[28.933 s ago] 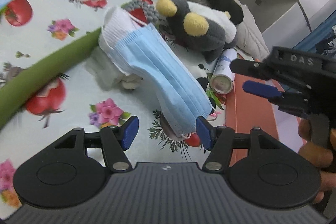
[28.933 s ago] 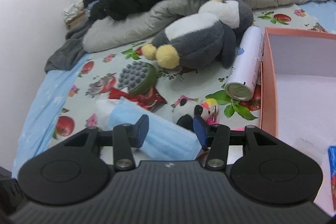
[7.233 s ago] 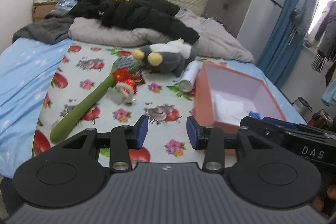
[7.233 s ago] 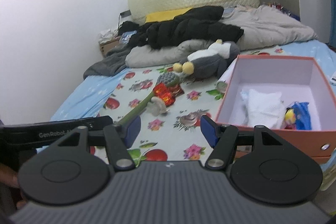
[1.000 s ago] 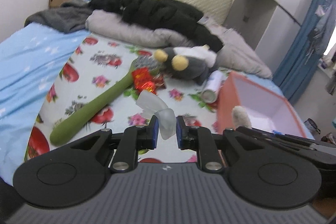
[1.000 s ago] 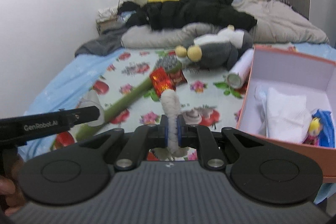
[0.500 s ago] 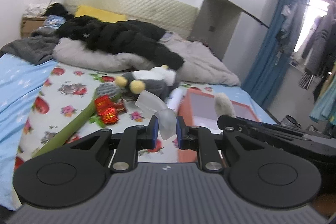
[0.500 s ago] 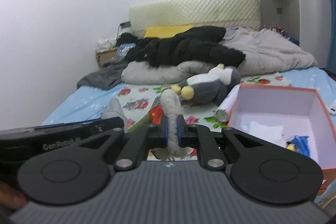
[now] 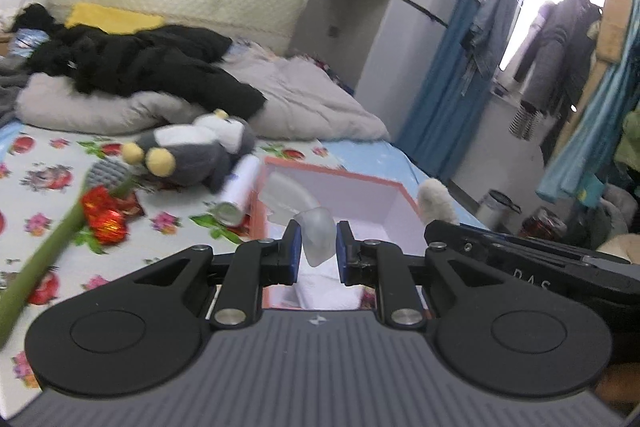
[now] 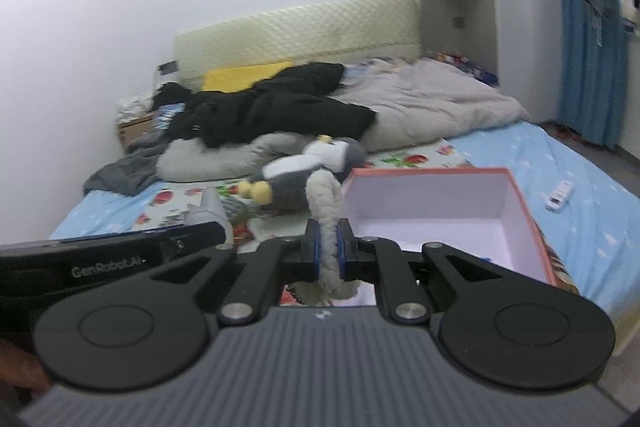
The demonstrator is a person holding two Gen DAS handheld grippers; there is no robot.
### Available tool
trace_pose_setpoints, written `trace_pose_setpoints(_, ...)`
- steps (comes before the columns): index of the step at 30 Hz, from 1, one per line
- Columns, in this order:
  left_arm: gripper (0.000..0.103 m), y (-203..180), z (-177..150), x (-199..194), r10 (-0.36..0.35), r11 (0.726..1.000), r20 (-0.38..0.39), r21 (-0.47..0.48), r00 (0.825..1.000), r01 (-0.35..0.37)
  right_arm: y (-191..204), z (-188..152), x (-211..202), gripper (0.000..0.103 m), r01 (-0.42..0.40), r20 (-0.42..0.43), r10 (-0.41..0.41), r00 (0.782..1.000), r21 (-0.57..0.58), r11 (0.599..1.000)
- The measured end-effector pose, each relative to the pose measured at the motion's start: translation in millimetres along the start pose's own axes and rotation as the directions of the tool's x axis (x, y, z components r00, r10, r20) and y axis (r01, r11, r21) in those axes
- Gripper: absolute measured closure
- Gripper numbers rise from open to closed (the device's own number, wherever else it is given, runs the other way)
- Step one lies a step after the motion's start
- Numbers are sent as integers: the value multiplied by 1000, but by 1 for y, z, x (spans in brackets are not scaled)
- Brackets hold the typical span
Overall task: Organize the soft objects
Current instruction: 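Carry the cup with the left tool while the right tool carries the hair tie to the box, then lower the cup and hair tie into the box and open both tools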
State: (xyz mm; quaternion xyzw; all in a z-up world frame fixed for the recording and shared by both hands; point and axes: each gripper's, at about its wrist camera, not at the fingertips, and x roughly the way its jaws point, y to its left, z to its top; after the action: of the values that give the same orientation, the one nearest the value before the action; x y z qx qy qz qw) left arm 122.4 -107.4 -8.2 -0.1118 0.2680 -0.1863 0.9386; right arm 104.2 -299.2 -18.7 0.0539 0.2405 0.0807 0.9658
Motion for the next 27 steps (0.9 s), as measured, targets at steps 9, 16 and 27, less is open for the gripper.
trace_pose_setpoints(9,81,-9,1,98,-42,998,-136,32,990,47,-57,-10,50,91,93,-86,-86,993,79,993)
trace_pose_setpoints(16,79,-7,7,170,-45,998,-218,37,975,54,-87,-14,97,90,121,-161,-103,982,105,987)
trace_pose_setpoints(27,78,1,-5,245,3,998,-315,57,949,16,-121,-39,157,89,136,-279,-88,956,157,978)
